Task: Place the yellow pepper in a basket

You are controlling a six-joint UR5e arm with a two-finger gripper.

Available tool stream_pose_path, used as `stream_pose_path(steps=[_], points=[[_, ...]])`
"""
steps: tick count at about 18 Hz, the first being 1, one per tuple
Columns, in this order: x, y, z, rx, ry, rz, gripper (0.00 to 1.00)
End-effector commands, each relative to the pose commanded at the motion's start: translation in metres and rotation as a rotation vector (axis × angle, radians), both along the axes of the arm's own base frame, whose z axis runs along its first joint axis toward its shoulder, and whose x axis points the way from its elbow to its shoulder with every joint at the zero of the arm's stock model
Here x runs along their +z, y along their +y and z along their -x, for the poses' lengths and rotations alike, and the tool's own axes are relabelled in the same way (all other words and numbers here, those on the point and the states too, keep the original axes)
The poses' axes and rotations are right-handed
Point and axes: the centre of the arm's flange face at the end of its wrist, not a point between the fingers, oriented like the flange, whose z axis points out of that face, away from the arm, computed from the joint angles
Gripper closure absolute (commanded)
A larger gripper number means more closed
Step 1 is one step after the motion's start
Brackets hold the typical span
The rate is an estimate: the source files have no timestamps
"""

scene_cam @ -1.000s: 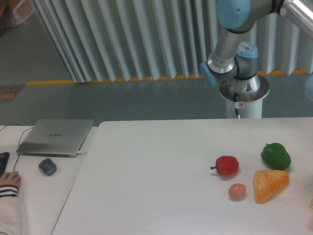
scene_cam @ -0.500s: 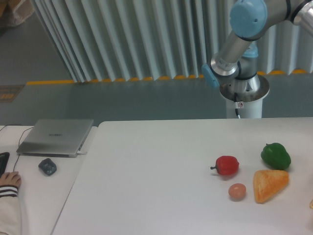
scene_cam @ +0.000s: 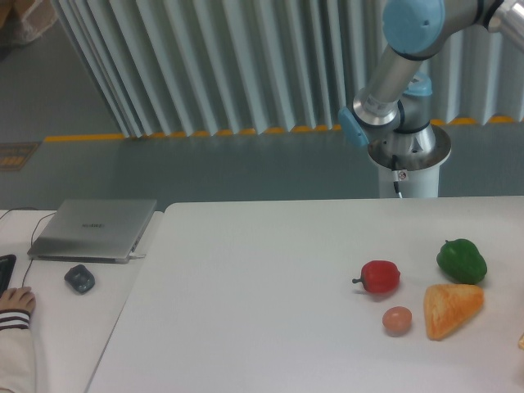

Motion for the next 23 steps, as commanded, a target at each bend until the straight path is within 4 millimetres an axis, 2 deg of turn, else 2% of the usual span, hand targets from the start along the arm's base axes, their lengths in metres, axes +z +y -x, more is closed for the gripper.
stream_pose_path(steps=[1,2,6,7,9,10,11,14,16,18,23], points=[[0.008,0.002,-0.01,0.016,-0.026,0.001,0.0],[0.024,0.007,-0.026,0.035,-0.059,-0.017,0.0],[0.054,0.029,-0.08,0.049,-0.135,0.006,0.0],[0.066,0.031,-0.098,0.048,-0.149,0.041,0.0],[0.079,0.024,-0.115,0.045,-0.135,0.123,0.0],[0.081,0.031,-0.131,0.016,-0.117,0.147,0.0],[0.086,0.031,-0.134,0.023,-0.108,0.148,0.0],[0.076,0.029,-0.135,0.018,-0.096,0.202,0.0],[0.064,0.042,-0.139,-0.006,-0.098,0.219,0.0],[0.055,0.051,-0.134,-0.012,-0.056,0.195,0.0],[0.045,0.055,-0.131,-0.013,-0.054,0.181,0.0]])
